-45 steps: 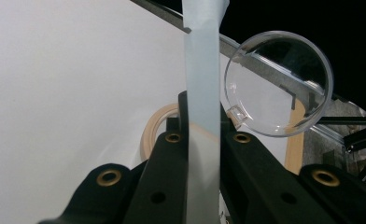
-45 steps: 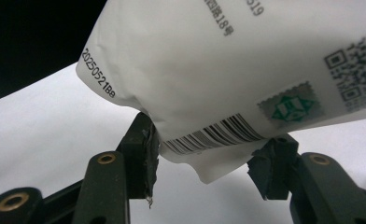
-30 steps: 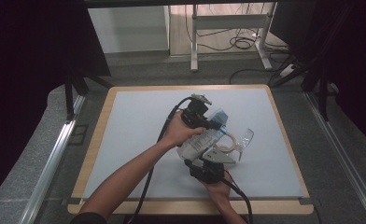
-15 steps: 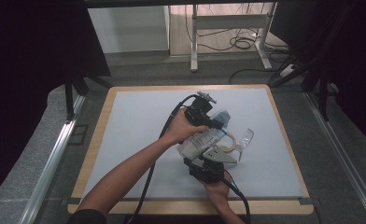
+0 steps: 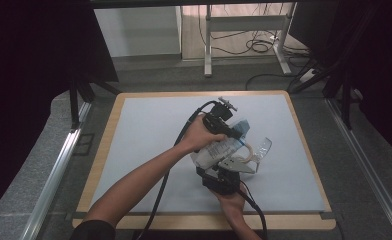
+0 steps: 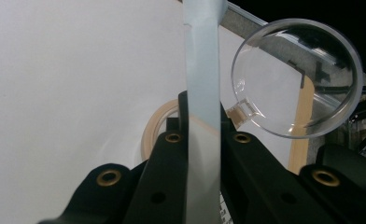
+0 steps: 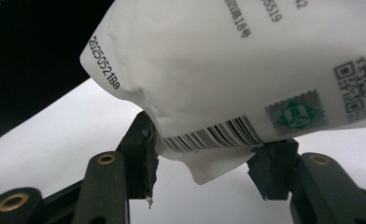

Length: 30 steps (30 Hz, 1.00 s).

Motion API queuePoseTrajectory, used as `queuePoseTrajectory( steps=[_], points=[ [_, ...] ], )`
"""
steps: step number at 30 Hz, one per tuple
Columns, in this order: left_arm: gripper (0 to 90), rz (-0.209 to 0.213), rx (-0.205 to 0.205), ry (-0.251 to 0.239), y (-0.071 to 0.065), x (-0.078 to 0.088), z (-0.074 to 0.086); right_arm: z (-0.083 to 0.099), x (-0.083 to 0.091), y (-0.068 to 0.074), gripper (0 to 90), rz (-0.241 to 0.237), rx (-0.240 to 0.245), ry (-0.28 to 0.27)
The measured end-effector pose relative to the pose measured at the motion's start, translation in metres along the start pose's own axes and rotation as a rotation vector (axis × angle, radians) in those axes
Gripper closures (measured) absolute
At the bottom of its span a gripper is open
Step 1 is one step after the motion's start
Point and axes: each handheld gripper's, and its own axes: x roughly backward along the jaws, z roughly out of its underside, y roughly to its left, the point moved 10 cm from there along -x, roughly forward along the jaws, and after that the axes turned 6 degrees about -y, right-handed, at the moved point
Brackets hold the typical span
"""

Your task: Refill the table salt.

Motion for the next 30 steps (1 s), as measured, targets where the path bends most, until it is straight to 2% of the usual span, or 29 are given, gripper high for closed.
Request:
queuePoseTrajectory(
  steps=[13, 30],
  points=[
    [90.0, -0.009, -0.004, 0.037, 0.0044, -0.0037, -0.0015, -0.0054, -0.0035, 0.001, 48.9, -0.003, -0.036, -0.012],
    [90.0, 0.003, -0.004, 0.043, 0.0041, -0.0048, -0.0007, -0.0041, -0.0035, -0.0002, 49.1, 0.007, -0.03, -0.018]
  ],
)
